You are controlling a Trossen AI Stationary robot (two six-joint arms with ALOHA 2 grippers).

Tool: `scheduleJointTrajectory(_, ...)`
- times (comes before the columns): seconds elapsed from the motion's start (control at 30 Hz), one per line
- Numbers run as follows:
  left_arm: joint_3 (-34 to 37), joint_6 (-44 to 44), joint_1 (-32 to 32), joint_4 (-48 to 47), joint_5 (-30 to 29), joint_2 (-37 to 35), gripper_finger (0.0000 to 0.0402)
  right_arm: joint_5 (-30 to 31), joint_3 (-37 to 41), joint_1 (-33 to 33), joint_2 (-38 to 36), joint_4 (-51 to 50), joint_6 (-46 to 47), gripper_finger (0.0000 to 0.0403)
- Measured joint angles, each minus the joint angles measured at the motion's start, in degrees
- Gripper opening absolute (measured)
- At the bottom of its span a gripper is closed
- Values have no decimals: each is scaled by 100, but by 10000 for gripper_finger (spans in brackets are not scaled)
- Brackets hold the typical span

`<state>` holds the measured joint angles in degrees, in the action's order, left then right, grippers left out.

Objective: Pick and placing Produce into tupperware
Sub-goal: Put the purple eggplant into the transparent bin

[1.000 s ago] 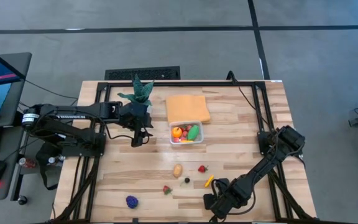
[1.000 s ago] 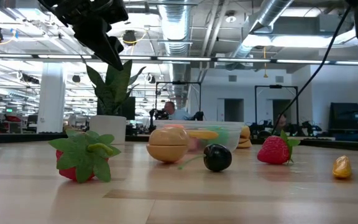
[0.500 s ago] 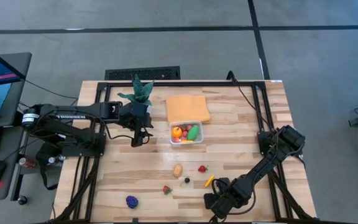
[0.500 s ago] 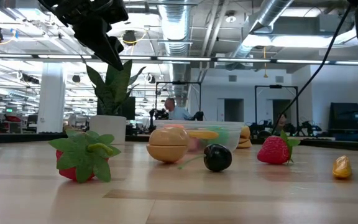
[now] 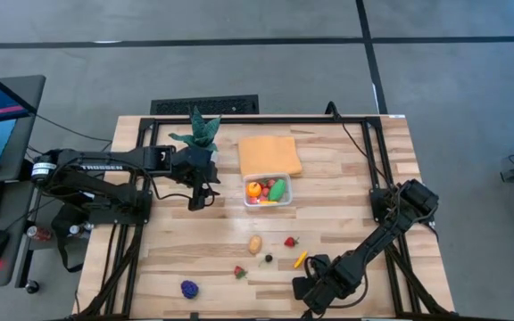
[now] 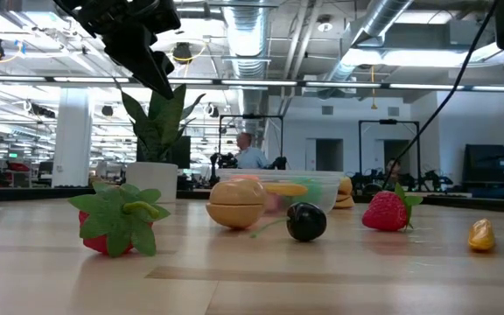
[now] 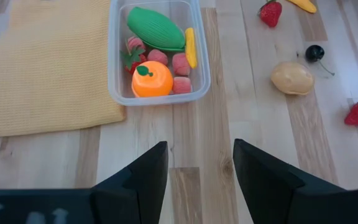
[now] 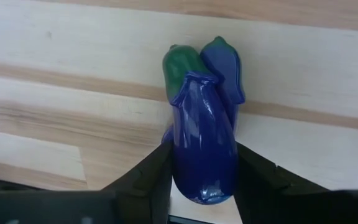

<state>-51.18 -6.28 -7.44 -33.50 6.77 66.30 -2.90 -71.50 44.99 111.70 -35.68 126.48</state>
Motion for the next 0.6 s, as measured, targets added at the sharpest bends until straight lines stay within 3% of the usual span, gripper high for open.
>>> scheduleJointTrajectory(0.6, 0, -2, 2, 2, -58, 0, 174, 1010, -73, 5, 11, -30, -100, 131)
